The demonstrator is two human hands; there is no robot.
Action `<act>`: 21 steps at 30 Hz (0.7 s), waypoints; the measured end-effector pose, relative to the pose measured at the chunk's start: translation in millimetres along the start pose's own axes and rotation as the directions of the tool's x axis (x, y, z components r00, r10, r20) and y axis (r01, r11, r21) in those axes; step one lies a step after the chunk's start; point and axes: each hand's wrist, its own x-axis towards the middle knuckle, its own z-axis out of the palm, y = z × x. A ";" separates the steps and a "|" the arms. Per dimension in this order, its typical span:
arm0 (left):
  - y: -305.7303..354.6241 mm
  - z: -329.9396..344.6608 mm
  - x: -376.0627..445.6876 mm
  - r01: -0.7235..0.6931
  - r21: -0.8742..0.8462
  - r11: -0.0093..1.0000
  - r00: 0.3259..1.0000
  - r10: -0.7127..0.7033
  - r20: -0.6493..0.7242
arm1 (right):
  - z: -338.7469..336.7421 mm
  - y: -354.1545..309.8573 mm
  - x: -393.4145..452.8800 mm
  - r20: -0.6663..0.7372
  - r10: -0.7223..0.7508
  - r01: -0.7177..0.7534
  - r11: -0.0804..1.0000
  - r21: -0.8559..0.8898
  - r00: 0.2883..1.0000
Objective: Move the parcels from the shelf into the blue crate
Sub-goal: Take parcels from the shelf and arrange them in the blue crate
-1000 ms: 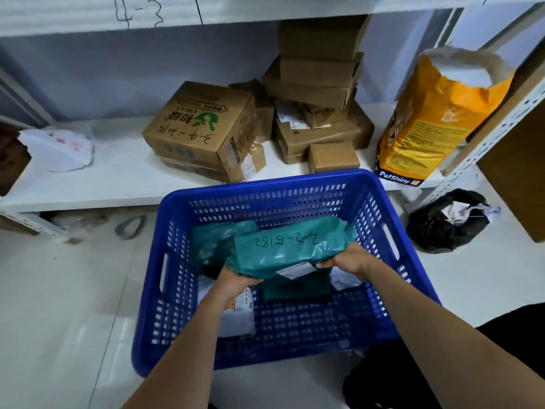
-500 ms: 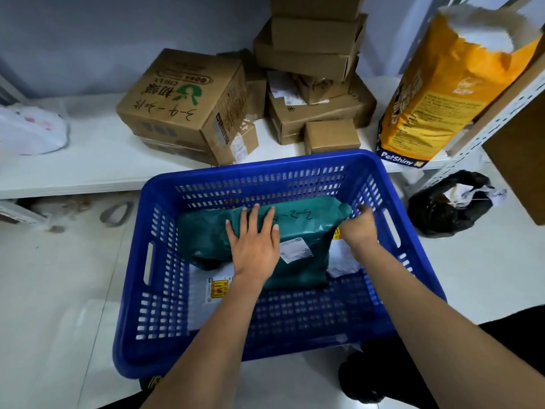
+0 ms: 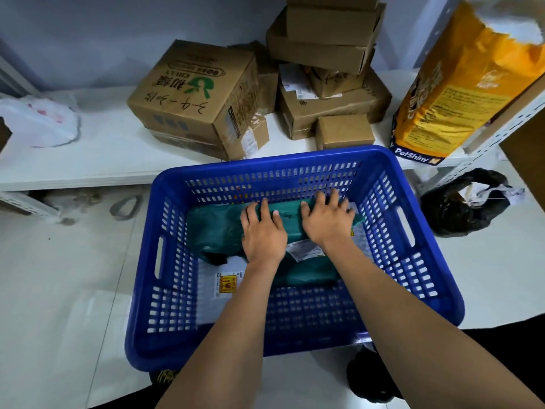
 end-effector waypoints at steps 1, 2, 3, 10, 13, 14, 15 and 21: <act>3.1 -2.1 0.6 0.065 -0.022 0.998 0.998 -0.065 0.014 | -3.8 1.4 1.5 0.028 0.054 -0.055 0.998 0.022 0.998; 4.9 -5.8 2.6 0.140 -0.044 0.989 0.989 -0.138 0.046 | -7.2 3.9 3.0 0.049 0.093 -0.096 0.994 0.055 0.994; 4.5 -8.4 5.7 0.209 -0.079 0.975 0.976 -0.203 0.082 | -10.4 7.8 4.5 0.064 0.112 -0.117 0.990 0.081 0.992; -7.2 -14.5 21.5 0.586 -0.597 0.549 0.810 -0.416 0.413 | -20.1 28.3 20.8 0.234 0.193 -0.270 0.890 0.367 0.953; -14.1 -17.4 25.8 0.747 -0.556 0.364 0.664 -0.400 0.631 | -21.0 30.7 23.2 0.377 0.197 -0.406 0.667 0.625 0.905; -15.3 -19.9 26.6 0.777 -0.527 0.345 0.629 -0.386 0.675 | -21.4 32.5 23.6 0.437 0.185 -0.458 0.573 0.679 0.880; -17.6 -21.5 28.7 0.798 -0.507 0.324 0.601 -0.371 0.708 | -21.2 35.1 23.3 0.500 0.166 -0.512 0.482 0.711 0.850; -28.9 -20.3 42.4 0.872 -0.417 0.256 0.485 -0.336 0.807 | -19.8 54.6 25.8 0.754 0.047 -0.735 0.269 0.622 0.655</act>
